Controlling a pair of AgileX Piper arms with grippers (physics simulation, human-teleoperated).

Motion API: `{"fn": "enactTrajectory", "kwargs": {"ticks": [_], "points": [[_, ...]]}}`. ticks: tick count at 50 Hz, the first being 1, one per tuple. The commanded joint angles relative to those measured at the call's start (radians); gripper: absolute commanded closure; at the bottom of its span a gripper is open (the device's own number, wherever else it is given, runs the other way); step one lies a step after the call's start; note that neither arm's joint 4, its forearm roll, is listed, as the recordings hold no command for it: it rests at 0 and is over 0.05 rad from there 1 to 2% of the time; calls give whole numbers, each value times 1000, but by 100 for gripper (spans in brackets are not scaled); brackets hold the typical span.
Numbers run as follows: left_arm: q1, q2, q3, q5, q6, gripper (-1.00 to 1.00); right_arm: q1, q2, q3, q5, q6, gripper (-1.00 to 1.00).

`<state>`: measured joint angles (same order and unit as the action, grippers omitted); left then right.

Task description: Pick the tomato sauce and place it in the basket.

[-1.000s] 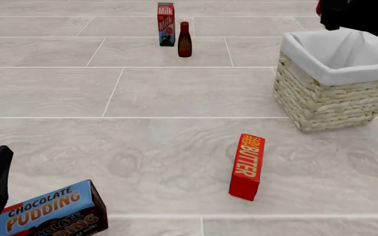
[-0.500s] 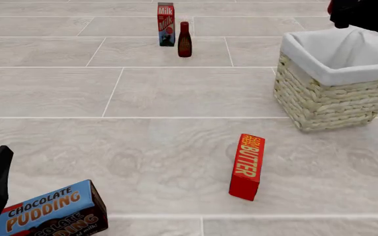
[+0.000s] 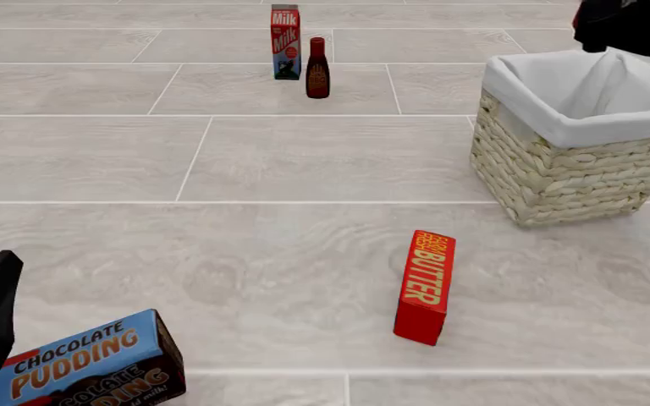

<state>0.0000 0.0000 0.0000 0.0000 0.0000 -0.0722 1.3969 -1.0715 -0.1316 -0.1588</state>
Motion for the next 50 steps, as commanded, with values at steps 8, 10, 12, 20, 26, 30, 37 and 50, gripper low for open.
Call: {"fn": "enactTrajectory", "kwargs": {"ticks": [8, 10, 12, 20, 26, 30, 37, 50], "points": [[0, 0, 0, 0, 0, -100, -19, 32, -31, 6, 2, 100], [0, 0, 0, 0, 0, -100, -21, 38, -34, 6, 0, 100], [0, 0, 0, 0, 0, -100, -24, 41, -36, 6, -2, 100], [0, 0, 0, 0, 0, -100, -34, 44, -37, 5, -13, 100], [0, 0, 0, 0, 0, -100, -41, 34, -27, 3, -9, 100], [0, 0, 0, 0, 0, -100, -52, 33, -21, -1, -15, 100], [0, 0, 0, 0, 0, -100, -60, 51, -29, -5, -15, 100], [0, 0, 0, 0, 0, -100, -76, 83, -41, 1, -16, 100]]}}
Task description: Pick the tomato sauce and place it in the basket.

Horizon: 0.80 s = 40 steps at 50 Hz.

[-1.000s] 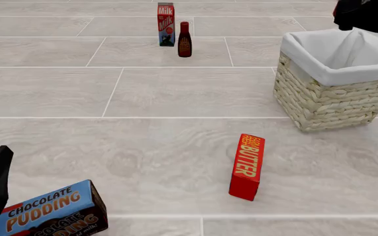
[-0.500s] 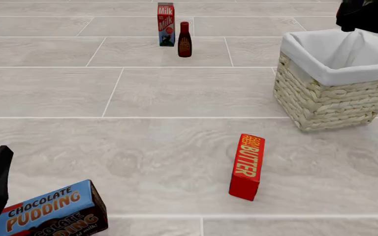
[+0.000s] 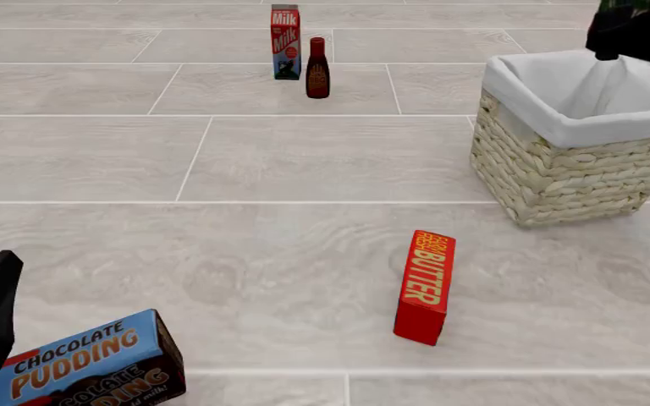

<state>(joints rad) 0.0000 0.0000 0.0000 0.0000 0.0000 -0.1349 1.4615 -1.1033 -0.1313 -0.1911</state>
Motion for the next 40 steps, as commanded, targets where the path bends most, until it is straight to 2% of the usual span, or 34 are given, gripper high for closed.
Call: {"fn": "enactTrajectory", "kwargs": {"ticks": [1, 20, 40], "points": [[0, 0, 0, 0, 0, -100, -17, 20, -11, 0, 15, 100], [0, 0, 0, 0, 0, -100, -35, 75, -39, -8, 4, 100], [0, 0, 0, 0, 0, -100, -17, 115, -72, -8, 1, 100]]}}
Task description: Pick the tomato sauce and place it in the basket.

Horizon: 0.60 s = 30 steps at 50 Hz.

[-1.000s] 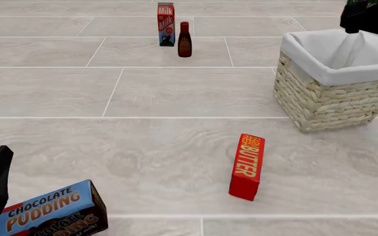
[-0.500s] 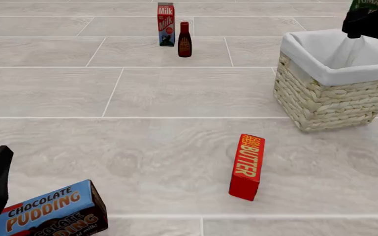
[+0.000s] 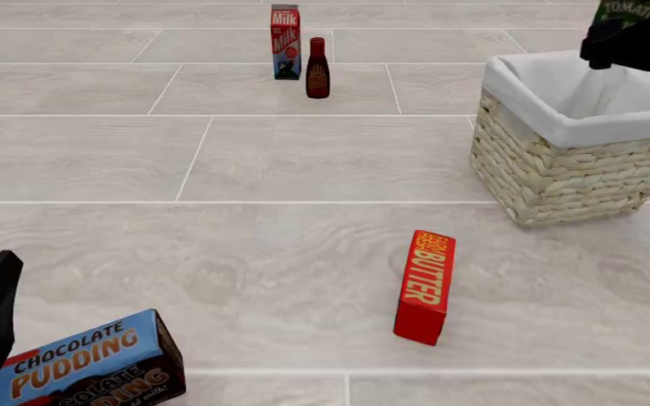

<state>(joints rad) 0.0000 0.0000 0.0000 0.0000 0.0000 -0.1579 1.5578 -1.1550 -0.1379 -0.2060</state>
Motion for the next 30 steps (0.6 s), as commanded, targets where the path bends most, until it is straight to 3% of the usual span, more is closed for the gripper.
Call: {"fn": "enactTrajectory", "kwargs": {"ticks": [1, 30], "points": [[0, 0, 0, 0, 0, -100, 7, 21, -23, -1, 16, 100], [0, 0, 0, 0, 0, -100, -7, 64, -58, 6, 13, 100]]}}
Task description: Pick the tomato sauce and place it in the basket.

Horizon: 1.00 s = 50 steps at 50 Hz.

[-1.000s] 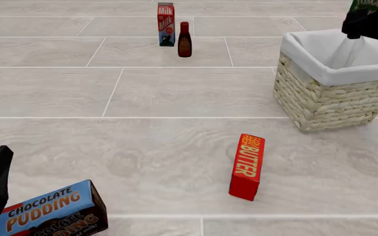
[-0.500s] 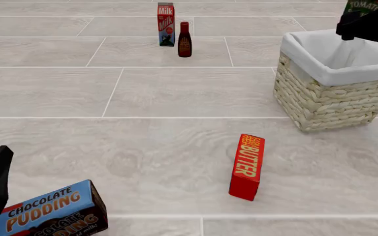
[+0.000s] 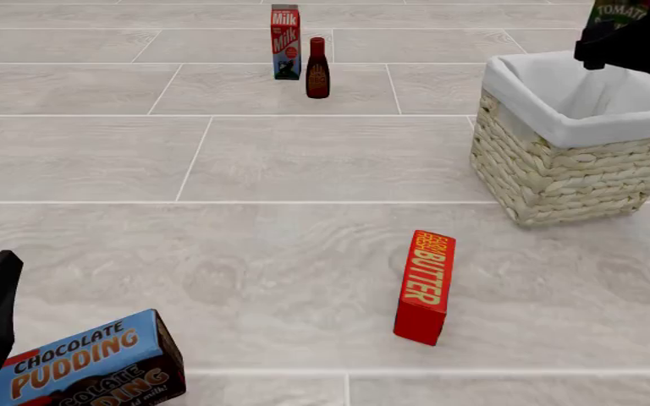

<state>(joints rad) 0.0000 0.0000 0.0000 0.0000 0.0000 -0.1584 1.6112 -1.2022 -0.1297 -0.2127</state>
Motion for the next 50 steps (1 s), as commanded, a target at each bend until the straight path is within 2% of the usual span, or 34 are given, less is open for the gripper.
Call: {"fn": "enactTrajectory", "kwargs": {"ticks": [1, 50], "points": [[0, 0, 0, 0, 0, -100, -8, 13, -15, -2, 21, 100], [0, 0, 0, 0, 0, -100, -21, 96, -55, -12, 25, 100]]}}
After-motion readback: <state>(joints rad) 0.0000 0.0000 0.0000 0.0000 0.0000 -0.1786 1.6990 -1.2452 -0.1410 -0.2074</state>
